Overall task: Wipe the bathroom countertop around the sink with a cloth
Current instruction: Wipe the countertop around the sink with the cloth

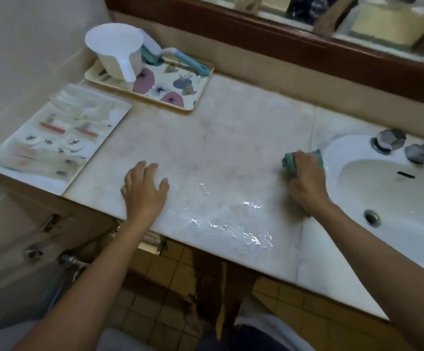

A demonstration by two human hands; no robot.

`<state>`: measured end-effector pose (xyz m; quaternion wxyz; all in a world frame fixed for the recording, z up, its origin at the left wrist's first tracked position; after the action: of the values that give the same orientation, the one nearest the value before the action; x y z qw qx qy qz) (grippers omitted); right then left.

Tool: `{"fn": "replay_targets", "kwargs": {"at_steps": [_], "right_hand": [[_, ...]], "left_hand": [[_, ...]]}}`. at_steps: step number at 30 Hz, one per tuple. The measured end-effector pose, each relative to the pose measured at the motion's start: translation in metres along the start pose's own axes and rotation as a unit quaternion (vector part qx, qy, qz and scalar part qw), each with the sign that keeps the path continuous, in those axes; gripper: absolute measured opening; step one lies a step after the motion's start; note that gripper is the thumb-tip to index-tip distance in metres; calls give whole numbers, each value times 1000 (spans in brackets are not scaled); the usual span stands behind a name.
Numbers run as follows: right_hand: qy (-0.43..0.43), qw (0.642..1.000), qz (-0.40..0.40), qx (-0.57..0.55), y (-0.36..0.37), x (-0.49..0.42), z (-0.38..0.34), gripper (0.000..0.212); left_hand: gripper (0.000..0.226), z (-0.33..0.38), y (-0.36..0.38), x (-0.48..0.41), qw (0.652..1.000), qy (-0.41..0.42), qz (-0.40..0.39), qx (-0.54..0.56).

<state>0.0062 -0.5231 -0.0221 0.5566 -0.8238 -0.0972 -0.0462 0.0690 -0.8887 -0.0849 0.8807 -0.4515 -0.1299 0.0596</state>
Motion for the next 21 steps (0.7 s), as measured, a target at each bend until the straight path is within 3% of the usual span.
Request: {"fn": "replay_targets", "kwargs": {"at_steps": [2,6,8,12,15,21], "right_hand": [[-33,993,-89,70,45,-8,11,45],[28,988,-137,61,76,-2,15,73],[8,985,-154,78,76,6,14,79],[-39,976,-154,148,64,9,23,69],[-45,981,-133,133,64,-6,26,66],[47,990,-84,99,55,-80,25,64]], "left_hand": [[46,-3,10,-5,998,-1,-5,-70],[47,-5,14,-5,995,4,9,-101],[47,-4,13,-5,994,9,16,-108],[47,-1,13,-6,993,5,20,-116],[46,1,12,-5,992,1,28,-122],[47,0,13,-7,991,-11,26,-134]]}}
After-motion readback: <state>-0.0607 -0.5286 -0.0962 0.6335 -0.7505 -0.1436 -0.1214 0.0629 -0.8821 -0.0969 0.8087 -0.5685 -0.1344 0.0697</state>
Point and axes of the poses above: each hand's wrist, its own x-axis away from the middle knuckle, its own y-axis out of the palm, z = x × y, the point moved 6 cm from there along -x, towards the middle knuckle, and after that the axes turned 14 degrees about -z, right-handed, at the moved point
